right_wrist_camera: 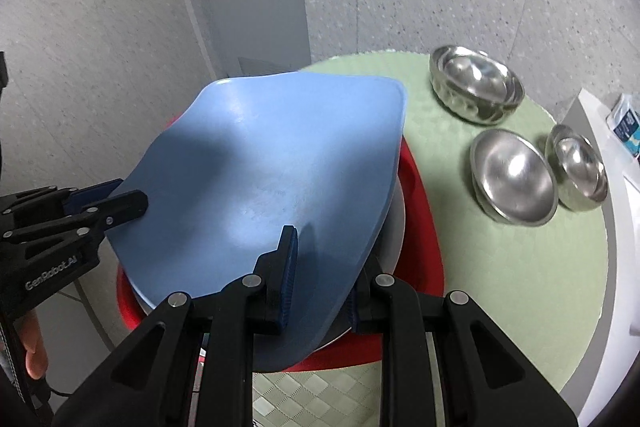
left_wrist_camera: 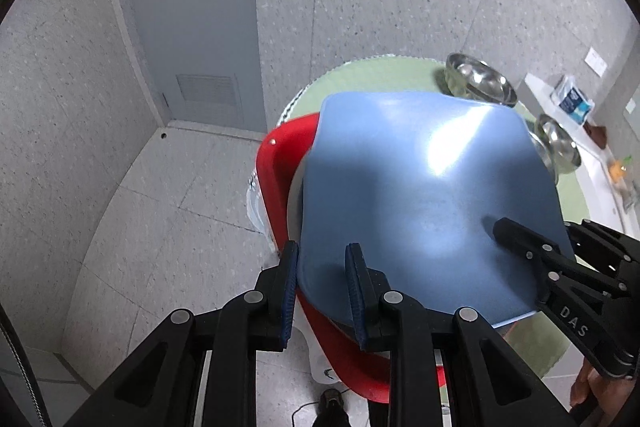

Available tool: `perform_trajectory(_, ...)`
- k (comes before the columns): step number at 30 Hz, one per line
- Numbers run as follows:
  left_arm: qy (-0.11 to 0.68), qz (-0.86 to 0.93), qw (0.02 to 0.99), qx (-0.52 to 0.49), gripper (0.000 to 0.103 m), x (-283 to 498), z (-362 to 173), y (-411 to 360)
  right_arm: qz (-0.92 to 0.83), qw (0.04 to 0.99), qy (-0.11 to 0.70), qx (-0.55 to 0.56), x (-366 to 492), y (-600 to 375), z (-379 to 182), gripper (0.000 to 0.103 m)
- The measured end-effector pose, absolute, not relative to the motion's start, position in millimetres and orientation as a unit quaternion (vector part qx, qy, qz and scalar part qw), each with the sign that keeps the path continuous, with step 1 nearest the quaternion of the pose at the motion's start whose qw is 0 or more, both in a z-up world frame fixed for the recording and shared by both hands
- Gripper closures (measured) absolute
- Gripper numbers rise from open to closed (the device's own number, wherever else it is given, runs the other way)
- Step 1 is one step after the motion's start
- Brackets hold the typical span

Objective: Organize plates and bowls
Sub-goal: 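Carry the blue plate onto the bowl in the red basin and release, then grasp the rim of a small steel bowl with both grippers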

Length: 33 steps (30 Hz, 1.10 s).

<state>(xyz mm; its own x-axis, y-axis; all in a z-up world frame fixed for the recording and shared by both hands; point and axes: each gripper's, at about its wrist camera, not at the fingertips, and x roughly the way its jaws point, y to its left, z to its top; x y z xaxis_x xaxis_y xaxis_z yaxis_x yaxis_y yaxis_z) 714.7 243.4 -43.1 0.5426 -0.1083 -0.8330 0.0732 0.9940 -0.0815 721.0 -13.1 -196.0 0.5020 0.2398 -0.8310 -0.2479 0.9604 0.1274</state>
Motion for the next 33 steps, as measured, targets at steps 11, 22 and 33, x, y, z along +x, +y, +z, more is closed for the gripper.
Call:
perform_trajectory(11, 0.47, -0.053, 0.881, -0.005, 0.067, 730, -42, 229, 0.133, 0.867, 0.481, -0.016, 712, -4, -199, 0.05)
perform_trajectory(22, 0.407, -0.019, 0.913, 0.03, 0.027, 712, -11, 200, 0.14, 0.874, 0.465, -0.001, 704, -27, -177, 0.036)
perform_trajectory(33, 0.374, -0.019, 0.926, 0.047, 0.013, 713, 2, 107, 0.148, 0.894, 0.421, 0.029, 713, -105, -153, 0.03)
